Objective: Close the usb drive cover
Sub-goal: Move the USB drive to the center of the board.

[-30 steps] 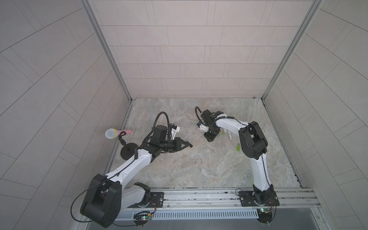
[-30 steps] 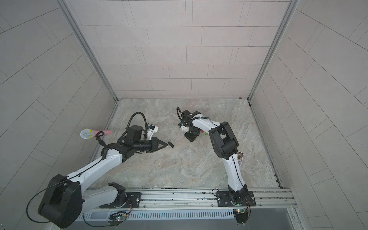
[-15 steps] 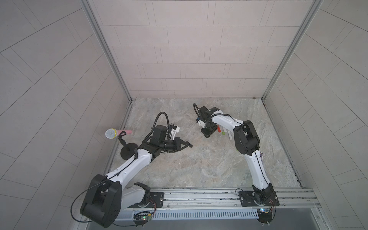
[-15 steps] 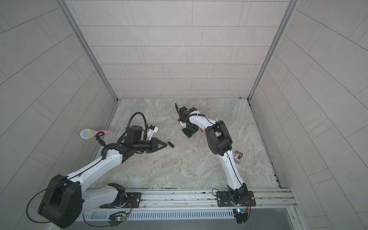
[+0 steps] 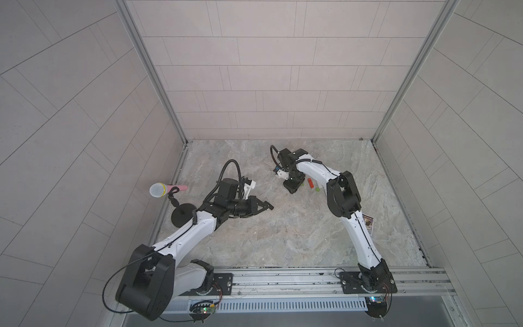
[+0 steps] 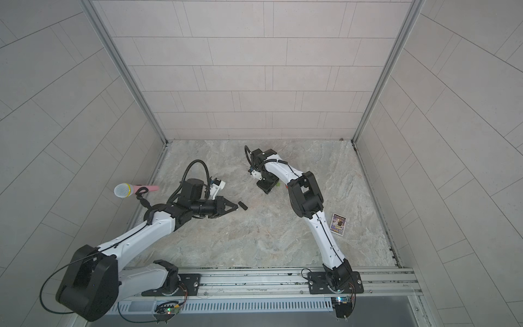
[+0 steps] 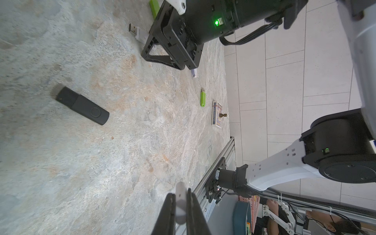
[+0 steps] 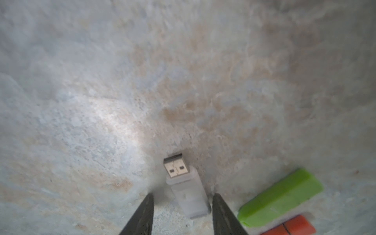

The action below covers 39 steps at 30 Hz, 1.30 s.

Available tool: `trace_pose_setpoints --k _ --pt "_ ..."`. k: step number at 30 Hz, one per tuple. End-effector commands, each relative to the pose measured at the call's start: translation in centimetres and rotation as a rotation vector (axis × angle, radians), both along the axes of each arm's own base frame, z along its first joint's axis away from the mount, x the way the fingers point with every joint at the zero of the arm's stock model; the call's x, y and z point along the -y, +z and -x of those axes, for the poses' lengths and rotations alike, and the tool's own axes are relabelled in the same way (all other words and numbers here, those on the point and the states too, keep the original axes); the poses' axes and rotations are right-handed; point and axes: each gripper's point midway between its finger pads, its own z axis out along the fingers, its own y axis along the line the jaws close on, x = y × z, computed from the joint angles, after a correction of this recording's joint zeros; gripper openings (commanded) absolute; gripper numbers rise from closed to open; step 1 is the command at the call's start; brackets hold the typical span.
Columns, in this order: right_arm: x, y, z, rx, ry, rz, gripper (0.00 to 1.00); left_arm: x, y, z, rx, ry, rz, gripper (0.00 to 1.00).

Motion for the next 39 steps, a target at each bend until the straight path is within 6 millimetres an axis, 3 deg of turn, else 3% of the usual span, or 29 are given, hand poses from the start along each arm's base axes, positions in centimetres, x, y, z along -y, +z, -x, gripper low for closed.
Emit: trace_pose_setpoints --k 1,5,10,19,21,28,32,39 --pt "0.5 -2.5 2.4 -0.119 0.047 0.038 0.4 0.1 0.7 -0.5 0.035 -0.011 0.007 0.11" --pt "0.7 -3.1 2.7 -0.129 0.04 0.048 0.26 0.1 0.7 -0.5 0.032 -0.014 0.009 0.11" --pt "0.5 -2.8 3.9 -0.122 0.04 0.048 0.18 0.1 0.9 -0.4 0.036 -0.014 0.01 0.11" --pt "0.6 -1.7 10.8 -0.103 0.09 0.041 0.18 -0.3 1.2 0.3 0.045 -0.005 0.011 0.11" --pt "1.1 -1.9 11.5 -0.098 0.078 0.061 0.19 -0.3 1.2 0.3 0.047 -0.001 0.01 0.11" --pt "0.7 -3.0 11.5 -0.081 0.077 0.065 0.36 -0.3 1.2 0.4 0.047 -0.002 0.012 0.11" --pt "-0.2 -3.2 11.0 -0.068 0.092 0.036 0.37 -0.3 1.2 0.3 0.045 -0.002 0.011 0.11" --pt "-1.3 -4.0 12.1 -0.146 0.142 -0.019 0.38 -0.2 0.9 0.2 0.037 -0.005 0.009 0.11"
